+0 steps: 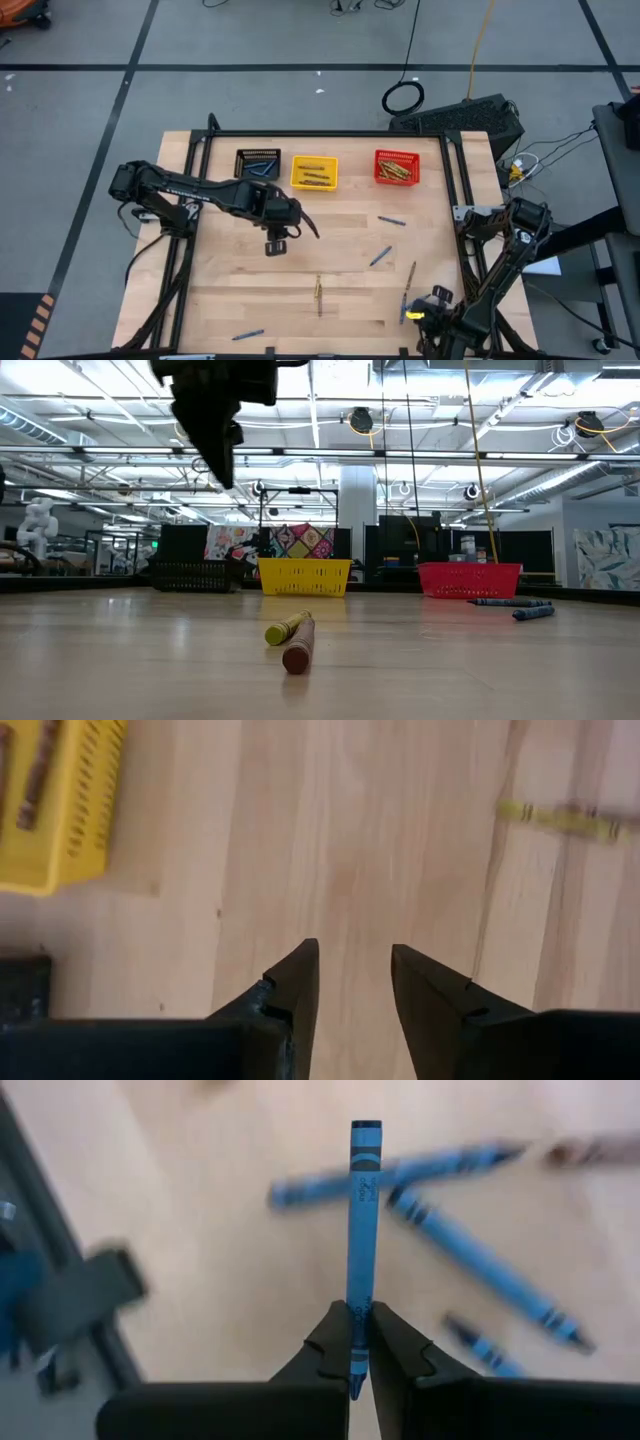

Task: Sort crayons
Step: Put the blue crayon into the black bin

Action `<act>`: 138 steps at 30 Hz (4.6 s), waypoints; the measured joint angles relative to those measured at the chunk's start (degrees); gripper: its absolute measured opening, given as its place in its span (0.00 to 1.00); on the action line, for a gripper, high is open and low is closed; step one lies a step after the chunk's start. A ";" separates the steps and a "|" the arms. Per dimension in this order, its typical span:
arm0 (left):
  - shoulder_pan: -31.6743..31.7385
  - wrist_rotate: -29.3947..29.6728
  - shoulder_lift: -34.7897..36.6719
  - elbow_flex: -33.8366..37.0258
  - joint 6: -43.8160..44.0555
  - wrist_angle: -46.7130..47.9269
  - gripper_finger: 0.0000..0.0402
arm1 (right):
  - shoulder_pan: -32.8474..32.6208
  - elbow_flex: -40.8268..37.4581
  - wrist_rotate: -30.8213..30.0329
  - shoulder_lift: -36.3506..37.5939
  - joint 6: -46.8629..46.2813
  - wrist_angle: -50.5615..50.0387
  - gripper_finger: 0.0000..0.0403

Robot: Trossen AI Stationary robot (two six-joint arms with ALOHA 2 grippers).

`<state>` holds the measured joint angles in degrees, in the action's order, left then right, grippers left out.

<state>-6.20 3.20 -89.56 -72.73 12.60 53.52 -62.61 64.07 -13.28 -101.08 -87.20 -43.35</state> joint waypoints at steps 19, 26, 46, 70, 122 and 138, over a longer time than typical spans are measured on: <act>-5.97 3.13 -0.02 13.46 -2.62 -45.78 0.31 | 6.08 0.02 -37.03 0.11 -3.57 -2.60 0.00; -7.75 3.11 -0.02 21.54 -1.36 -66.49 0.31 | 9.56 0.04 -43.96 0.11 -0.08 -1.04 0.00; -8.83 0.05 -0.02 24.22 -7.10 -77.66 0.31 | 21.02 0.04 -43.93 0.42 32.06 24.24 0.00; -8.83 -2.17 -0.02 24.22 -6.90 -81.03 0.31 | 28.11 0.04 -40.10 3.19 53.91 40.06 0.00; -8.26 1.64 -0.02 24.20 -7.01 -80.07 0.04 | 31.10 0.03 -35.85 3.17 63.08 47.93 0.21; -2.69 11.01 -0.01 24.15 -6.87 -68.36 0.04 | 32.67 0.04 -38.97 3.17 43.15 18.21 0.32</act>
<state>-8.88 14.21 -89.57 -48.58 5.72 -14.83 -29.94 64.12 -52.25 -97.91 -44.05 -25.15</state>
